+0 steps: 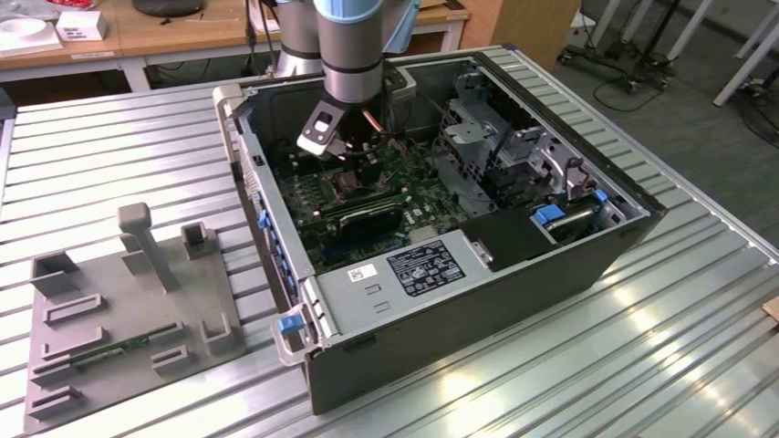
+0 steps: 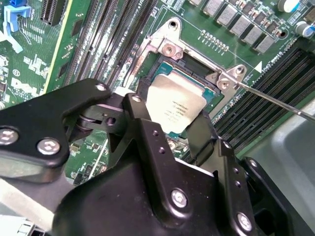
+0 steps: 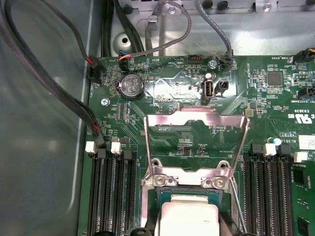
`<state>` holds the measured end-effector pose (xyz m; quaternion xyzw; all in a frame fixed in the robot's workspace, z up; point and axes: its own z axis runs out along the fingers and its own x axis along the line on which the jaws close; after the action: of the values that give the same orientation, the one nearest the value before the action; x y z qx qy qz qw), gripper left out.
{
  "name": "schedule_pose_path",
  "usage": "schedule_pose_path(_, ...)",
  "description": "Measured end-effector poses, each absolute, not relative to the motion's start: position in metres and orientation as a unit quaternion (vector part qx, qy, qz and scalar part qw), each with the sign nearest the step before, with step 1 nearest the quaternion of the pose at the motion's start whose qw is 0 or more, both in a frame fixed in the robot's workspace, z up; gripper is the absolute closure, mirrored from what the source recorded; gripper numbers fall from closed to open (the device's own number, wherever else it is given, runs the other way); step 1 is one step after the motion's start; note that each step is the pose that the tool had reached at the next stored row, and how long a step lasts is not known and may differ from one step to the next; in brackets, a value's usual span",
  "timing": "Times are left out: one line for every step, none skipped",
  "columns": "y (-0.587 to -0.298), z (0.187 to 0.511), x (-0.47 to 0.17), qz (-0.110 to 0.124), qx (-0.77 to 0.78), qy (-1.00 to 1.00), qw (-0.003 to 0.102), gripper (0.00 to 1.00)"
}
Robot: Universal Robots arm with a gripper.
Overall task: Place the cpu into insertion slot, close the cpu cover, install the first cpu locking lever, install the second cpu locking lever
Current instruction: 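Place the cpu into insertion slot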
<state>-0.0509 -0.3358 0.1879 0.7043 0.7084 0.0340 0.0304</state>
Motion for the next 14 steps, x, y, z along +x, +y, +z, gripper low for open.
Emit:
schedule_pose_path(-0.336, 0.188, -0.051, 0.034, 0.704, 0.708, 0.030, 0.41)
schedule_pose_path(-0.336, 0.188, -0.051, 0.034, 0.704, 0.708, 0.030, 0.41)
schedule_pose_path(-0.336, 0.188, -0.051, 0.034, 0.704, 0.708, 0.030, 0.41)
schedule_pose_path(-0.336, 0.188, -0.051, 0.034, 0.704, 0.708, 0.030, 0.41)
schedule_pose_path(-0.336, 0.188, -0.051, 0.034, 0.704, 0.708, 0.030, 0.41)
schedule_pose_path(-0.335, 0.188, -0.051, 0.034, 0.704, 0.708, 0.030, 0.41)
schedule_pose_path(-0.335, 0.188, -0.051, 0.034, 0.704, 0.708, 0.030, 0.41)
schedule_pose_path(-0.335, 0.189, -0.051, 0.035, 0.704, 0.708, 0.030, 0.41)
schedule_pose_path(-0.335, 0.191, -0.051, 0.035, 0.704, 0.708, 0.030, 0.41)
schedule_pose_path(-0.335, 0.192, -0.051, 0.035, 0.704, 0.708, 0.030, 0.41)
schedule_pose_path(-0.335, 0.194, -0.051, 0.034, 0.704, 0.708, 0.030, 0.41)
schedule_pose_path(-0.335, 0.196, -0.051, 0.034, 0.704, 0.708, 0.030, 0.41)
schedule_pose_path(-0.335, 0.197, -0.051, 0.034, 0.704, 0.708, 0.030, 0.41)
schedule_pose_path(-0.335, 0.200, -0.051, 0.034, 0.704, 0.708, 0.030, 0.41)
